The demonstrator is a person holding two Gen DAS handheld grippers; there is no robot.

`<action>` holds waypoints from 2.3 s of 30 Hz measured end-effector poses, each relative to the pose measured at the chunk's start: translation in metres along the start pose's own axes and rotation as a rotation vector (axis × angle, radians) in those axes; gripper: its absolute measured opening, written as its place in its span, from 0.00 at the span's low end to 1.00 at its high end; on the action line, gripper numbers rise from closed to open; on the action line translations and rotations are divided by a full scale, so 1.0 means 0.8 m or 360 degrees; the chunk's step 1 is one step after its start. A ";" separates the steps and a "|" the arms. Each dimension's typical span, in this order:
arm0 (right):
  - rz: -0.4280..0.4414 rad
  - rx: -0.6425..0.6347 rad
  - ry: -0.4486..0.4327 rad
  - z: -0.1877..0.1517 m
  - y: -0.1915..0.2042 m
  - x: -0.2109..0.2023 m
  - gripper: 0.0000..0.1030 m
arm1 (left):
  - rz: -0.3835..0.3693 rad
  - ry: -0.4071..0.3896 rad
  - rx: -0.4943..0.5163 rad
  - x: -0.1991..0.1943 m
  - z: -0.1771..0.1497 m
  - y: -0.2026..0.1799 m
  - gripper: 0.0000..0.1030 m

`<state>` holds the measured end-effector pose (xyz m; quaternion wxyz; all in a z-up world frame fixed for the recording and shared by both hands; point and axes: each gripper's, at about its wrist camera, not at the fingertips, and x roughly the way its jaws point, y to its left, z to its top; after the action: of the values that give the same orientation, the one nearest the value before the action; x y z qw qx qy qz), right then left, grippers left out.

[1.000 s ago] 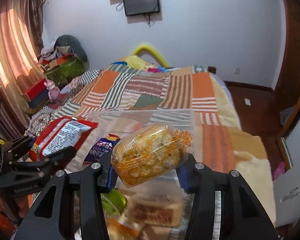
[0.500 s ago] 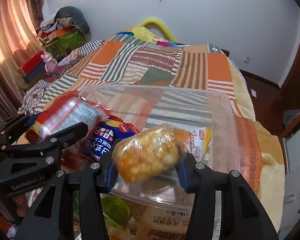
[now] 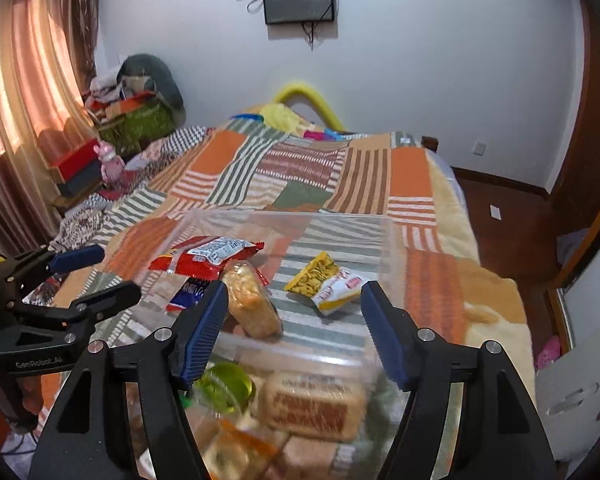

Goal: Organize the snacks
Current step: 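Lift the red bag into the box while right tool drops puff tub in, then grasp the clear bread bag with left tool while right grasps round bread, then carry the bread bag into the box while right tool drops round bread in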

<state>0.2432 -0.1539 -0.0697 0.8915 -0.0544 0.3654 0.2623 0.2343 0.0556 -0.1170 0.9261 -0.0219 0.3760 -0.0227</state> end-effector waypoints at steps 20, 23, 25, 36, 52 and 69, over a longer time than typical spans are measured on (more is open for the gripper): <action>-0.0096 0.0100 0.0083 -0.118 -0.015 -0.044 0.72 | -0.0115 0.0296 -0.0068 0.001 -0.129 -0.018 0.79; -0.0105 0.0117 0.0136 -0.131 -0.013 -0.033 0.72 | -0.0124 0.0326 -0.0088 0.012 -0.137 -0.019 0.79; -0.0137 0.0126 0.0137 -0.137 -0.012 -0.027 0.72 | -0.0131 0.0337 -0.0099 0.019 -0.139 -0.021 0.79; -0.0249 0.0115 0.0128 -0.157 -0.010 -0.016 0.88 | -0.0150 0.0361 -0.0207 0.052 -0.141 -0.016 0.78; -0.0048 0.0265 0.0163 -0.171 -0.014 -0.021 0.59 | -0.0199 0.0365 -0.0103 0.038 -0.142 -0.034 0.47; -0.0095 0.0192 -0.0041 -0.125 -0.012 -0.053 0.54 | -0.0196 0.0073 -0.0079 -0.025 -0.080 -0.030 0.46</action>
<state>0.1605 -0.2092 -0.1140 0.9052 -0.0082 0.3672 0.2138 0.1748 0.0317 -0.1472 0.9132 -0.0675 0.3956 -0.0707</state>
